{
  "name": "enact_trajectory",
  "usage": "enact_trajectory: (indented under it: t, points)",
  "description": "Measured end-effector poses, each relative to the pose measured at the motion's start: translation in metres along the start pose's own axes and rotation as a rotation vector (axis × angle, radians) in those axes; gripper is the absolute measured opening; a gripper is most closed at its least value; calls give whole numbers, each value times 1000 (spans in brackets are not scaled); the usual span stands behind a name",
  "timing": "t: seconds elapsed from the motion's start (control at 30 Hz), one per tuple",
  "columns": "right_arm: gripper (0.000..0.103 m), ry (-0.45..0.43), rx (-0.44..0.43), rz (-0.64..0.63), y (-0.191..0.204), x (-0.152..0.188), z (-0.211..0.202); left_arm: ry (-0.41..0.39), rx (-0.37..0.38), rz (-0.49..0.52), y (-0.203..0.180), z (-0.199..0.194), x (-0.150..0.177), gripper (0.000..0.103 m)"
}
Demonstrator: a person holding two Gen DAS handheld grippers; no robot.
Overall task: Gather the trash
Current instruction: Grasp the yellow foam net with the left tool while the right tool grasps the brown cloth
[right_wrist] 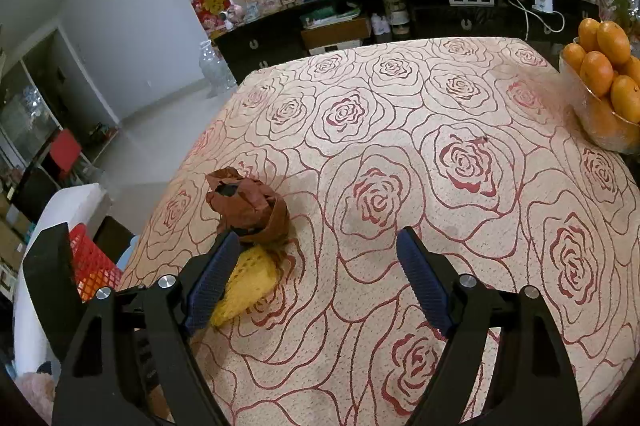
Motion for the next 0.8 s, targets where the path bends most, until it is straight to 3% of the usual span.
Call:
enact_trajectory:
  t: [0.17, 0.43, 0.6, 0.8]
  points:
    - [78, -2, -3, -22, 9, 0, 3, -27, -27, -13, 7, -18, -1, 12]
    - [78, -23, -21, -144, 48, -4, 19, -109, -140, -5, 33, -64, -8, 12]
    - [86, -31, -8, -217, 73, -10, 41, -146, -182, -37, 54, -88, -14, 12]
    - [86, 28, -13, -226, 86, -9, 71, -178, -205, -71, 71, -107, -17, 12]
Point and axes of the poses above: each gripper's, at about its wrist camera, not at the fingertips, and z roughly the way its jaws point, y to its left, x to its underside, the point moved 10 cm from there along z, roughly the way its jaws point, and after that the axes turned 10 degrees about x, right-handed, at the moved point
